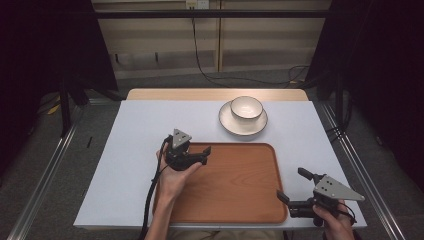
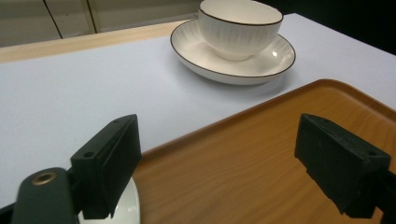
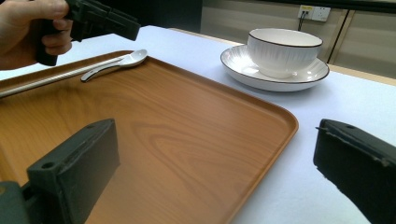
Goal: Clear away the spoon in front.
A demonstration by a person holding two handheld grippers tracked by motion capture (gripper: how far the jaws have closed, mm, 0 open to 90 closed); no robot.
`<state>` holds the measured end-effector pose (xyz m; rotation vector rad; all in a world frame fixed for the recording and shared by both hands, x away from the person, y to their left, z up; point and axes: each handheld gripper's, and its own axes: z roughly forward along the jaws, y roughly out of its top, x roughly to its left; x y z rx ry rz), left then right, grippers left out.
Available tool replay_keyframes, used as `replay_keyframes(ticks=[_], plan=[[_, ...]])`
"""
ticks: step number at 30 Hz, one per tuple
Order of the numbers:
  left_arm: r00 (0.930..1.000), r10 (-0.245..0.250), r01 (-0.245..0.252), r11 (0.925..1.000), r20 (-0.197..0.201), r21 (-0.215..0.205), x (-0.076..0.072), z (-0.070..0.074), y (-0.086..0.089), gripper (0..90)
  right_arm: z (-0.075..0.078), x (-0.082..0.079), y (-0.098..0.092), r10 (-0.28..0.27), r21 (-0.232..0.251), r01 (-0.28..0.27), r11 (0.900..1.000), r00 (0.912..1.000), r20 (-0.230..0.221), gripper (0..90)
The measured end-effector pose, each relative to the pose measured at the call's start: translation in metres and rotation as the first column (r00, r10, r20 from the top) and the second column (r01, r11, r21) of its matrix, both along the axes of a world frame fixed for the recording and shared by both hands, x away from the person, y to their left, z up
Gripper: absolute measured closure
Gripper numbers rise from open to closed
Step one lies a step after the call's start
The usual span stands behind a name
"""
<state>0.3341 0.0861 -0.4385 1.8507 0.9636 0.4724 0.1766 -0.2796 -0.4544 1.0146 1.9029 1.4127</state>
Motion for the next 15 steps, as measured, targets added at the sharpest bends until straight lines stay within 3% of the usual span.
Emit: replay_keyframes(ticks=[3, 6, 8, 9, 11, 13, 15], plan=[[0.9999, -0.013, 0.013, 0.9999, 0.008, -0.011, 0.004, 0.001, -0.005, 13.8, 0.0, 0.0, 0.0, 0.005, -0.002, -0.005, 1.0, 1.0, 0.0, 0.0], [0.9992, -0.037, 0.037, 0.9993, -0.013, -0.005, 0.01, 0.0, -0.011, 13.7, 0.0, 0.0, 0.0, 0.008, 0.0, -0.008, 1.0, 1.0, -0.001, 0.0], [0.9973, -0.073, 0.073, 0.9972, -0.004, 0.015, 0.012, 0.0, -0.014, 19.4, 0.0, 0.0, 0.0, 0.008, 0.0, -0.008, 1.0, 1.0, -0.002, 0.0], [0.9979, -0.065, 0.064, 0.9976, 0.005, 0.024, 0.013, 0.001, -0.016, 18.1, 0.0, 0.0, 0.0, 0.009, -0.001, -0.009, 1.0, 1.0, 0.0, 0.0], [0.998, -0.061, 0.061, 0.9982, 0.015, 0.003, 0.015, 0.002, -0.019, 15.6, 0.0, 0.0, 0.0, 0.007, -0.004, -0.007, 1.0, 1.0, 0.0, 0.0], [0.9975, -0.07, 0.07, 0.9967, -0.002, -0.04, 0.018, 0.002, -0.02, 15.4, 0.0, 0.0, 0.0, 0.007, -0.004, -0.007, 1.0, 1.0, 0.0, 0.0], [0.998, -0.063, 0.062, 0.9975, -0.006, -0.032, 0.022, 0.002, -0.022, 15.6, 0.0, 0.0, 0.0, 0.009, -0.003, -0.009, 1.0, 1.0, -0.001, 0.0]])
